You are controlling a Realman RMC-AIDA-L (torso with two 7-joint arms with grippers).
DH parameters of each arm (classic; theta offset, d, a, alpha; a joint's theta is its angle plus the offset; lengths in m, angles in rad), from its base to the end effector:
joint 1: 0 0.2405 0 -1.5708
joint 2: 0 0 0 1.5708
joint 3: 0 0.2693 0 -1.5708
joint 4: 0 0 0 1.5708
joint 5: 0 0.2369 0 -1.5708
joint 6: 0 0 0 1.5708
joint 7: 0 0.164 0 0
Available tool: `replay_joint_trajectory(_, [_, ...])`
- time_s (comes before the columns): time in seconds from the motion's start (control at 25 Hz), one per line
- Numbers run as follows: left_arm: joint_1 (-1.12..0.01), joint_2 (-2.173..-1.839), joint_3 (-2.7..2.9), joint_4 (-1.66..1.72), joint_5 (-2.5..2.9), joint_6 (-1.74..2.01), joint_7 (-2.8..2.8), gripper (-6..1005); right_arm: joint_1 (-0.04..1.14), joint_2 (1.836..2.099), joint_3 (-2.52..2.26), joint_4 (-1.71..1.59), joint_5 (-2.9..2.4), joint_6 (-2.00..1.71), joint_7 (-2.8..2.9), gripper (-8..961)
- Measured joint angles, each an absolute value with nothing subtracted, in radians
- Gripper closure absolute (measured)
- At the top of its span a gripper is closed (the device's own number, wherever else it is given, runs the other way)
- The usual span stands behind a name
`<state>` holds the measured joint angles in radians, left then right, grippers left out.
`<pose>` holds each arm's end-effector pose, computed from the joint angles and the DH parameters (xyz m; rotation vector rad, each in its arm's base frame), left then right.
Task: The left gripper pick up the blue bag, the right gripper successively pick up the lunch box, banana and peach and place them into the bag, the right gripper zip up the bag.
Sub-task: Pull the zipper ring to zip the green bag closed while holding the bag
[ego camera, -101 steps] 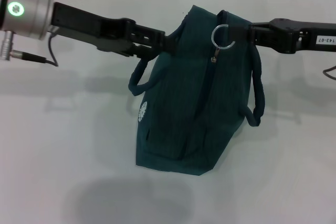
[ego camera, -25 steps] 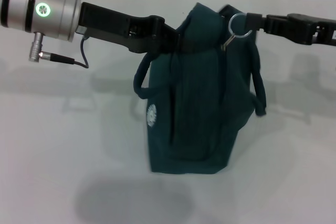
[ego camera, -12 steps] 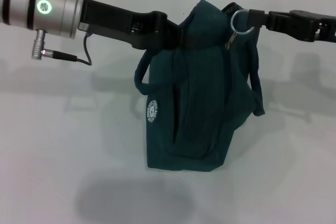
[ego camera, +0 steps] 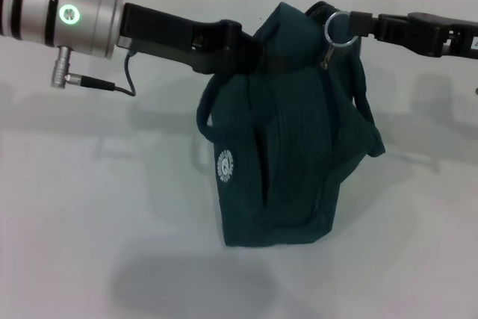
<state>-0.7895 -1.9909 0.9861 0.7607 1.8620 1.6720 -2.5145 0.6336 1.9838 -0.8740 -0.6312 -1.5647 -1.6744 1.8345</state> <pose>-0.1467 0.4101 -0.0071 2.4823 1.4872 0.5321 0.1948 0.3973 0.0236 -2.7248 0.9606 1.2215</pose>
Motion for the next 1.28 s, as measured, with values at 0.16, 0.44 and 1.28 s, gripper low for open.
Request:
replay_joint_trajectory(0.16, [-0.788,-1.992,0.934,0.761,1.863,1.67,-2.493,966,0.635,1.988,-0.879,-0.631,-1.565,-1.679,1.834,950])
replay_joint_trajectory(0.44, [-0.788,-1.992,0.919,0.758,1.87,1.656,-2.482,965,0.634,1.995,-0.88,-0.63,-1.566,-1.683,1.834,950])
replay_joint_trajectory(1.28, [-0.789,-1.991,0.919,0.735,1.864,1.653,-2.458,968,0.637,1.987,-0.879,-0.597,-1.572,-1.625,1.802,950])
